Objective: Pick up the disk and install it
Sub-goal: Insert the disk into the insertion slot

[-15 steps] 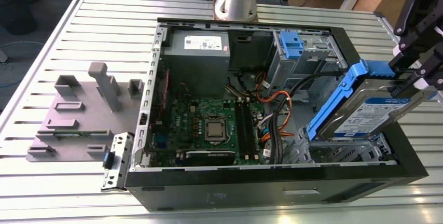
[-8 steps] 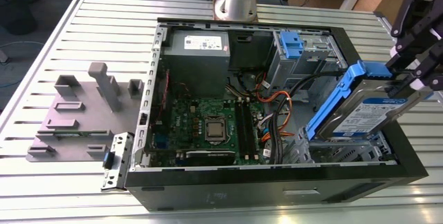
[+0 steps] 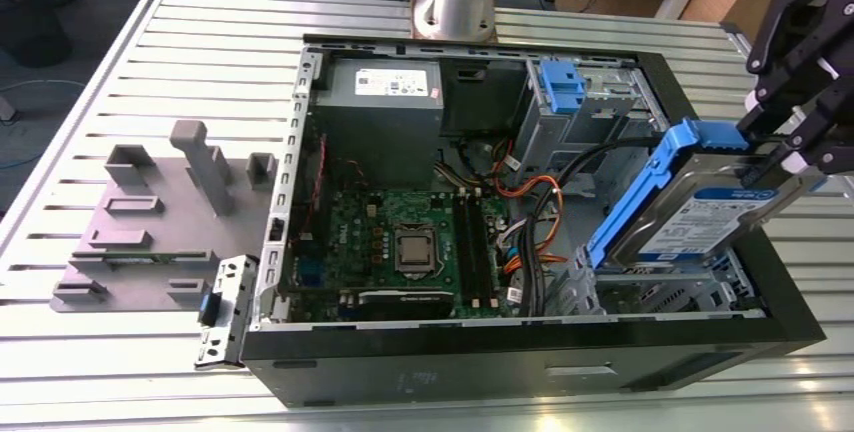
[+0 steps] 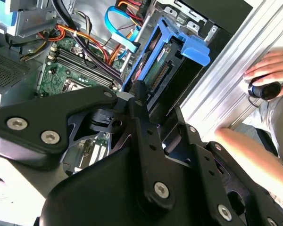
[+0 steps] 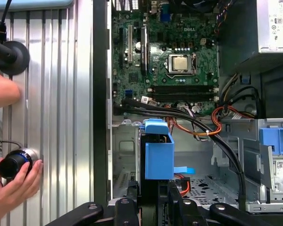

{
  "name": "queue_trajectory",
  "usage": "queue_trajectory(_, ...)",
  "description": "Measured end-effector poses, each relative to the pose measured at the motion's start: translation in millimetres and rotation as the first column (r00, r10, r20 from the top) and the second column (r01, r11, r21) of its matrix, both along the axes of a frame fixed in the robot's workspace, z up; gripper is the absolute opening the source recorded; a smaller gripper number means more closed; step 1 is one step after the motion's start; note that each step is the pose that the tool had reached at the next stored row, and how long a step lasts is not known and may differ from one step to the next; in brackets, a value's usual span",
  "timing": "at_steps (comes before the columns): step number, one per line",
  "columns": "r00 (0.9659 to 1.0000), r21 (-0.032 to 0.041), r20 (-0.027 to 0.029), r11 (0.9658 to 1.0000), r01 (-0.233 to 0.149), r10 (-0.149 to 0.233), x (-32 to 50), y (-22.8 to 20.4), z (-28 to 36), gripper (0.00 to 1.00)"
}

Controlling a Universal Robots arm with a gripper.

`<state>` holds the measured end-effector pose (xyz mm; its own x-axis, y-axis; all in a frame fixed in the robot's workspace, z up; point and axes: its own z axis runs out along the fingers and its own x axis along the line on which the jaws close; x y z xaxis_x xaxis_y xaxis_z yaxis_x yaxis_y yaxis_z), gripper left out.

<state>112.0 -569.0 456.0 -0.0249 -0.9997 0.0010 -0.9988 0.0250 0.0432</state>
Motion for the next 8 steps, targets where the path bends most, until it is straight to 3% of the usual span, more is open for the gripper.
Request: queue_trajectory(8,1.0000,0.0001,0.0000,1.0000,0.000,0.000,2.1,2.3,-3.0,0.35)
